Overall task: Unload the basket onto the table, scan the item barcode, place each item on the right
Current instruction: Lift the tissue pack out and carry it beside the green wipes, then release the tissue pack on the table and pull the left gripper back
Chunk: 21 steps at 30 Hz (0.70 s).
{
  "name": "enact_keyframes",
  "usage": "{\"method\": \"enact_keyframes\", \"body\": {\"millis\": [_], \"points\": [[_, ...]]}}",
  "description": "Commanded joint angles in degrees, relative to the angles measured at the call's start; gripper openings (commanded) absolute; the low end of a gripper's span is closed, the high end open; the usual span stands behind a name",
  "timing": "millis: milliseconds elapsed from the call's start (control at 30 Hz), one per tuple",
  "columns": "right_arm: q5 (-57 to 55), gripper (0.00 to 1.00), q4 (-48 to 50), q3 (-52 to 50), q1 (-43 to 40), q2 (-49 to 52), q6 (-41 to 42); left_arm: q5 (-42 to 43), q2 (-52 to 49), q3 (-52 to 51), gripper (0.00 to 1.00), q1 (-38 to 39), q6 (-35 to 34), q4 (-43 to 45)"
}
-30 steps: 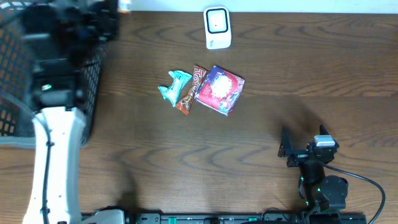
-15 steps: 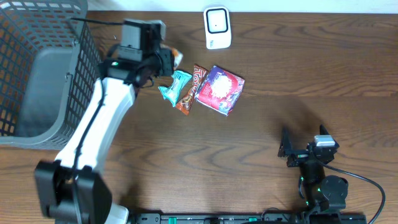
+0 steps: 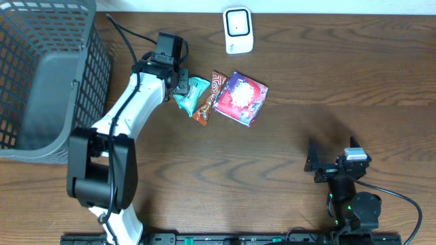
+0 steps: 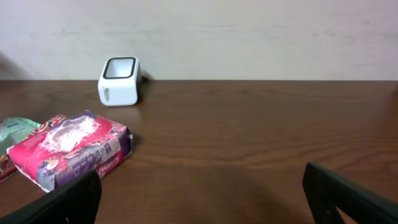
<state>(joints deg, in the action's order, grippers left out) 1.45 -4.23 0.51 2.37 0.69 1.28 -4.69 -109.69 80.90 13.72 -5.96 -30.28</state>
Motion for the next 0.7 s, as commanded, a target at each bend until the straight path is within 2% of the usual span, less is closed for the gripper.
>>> {"method": "enact_keyframes", "body": {"millis": [0,200,333,667], "points": [[-0.48,0.99,-0.09,-0.17,-0.02,-0.31,0.83,-2.69,-2.86,-0.04,0.07,-0.20,0.11,0.83],[-0.48,0.99,-0.09,-0.17,-0.02,-0.31,0.83,-2.69,-7.56,-0.04,0.08,-1.42,-0.74,5.20],[-0.48,0.99,-0.11,-0.17,-0.02,-0.31,0.83,-1.90,-9.05,-0.04,0.07,-1.79,-2.49,4.96],[-0.48,0.99,-0.11,-0.17,-0.02,-0.31,0.81,14.60,-8.66,-0.04,0.08,-1.27,-2.49,0.90]]}}
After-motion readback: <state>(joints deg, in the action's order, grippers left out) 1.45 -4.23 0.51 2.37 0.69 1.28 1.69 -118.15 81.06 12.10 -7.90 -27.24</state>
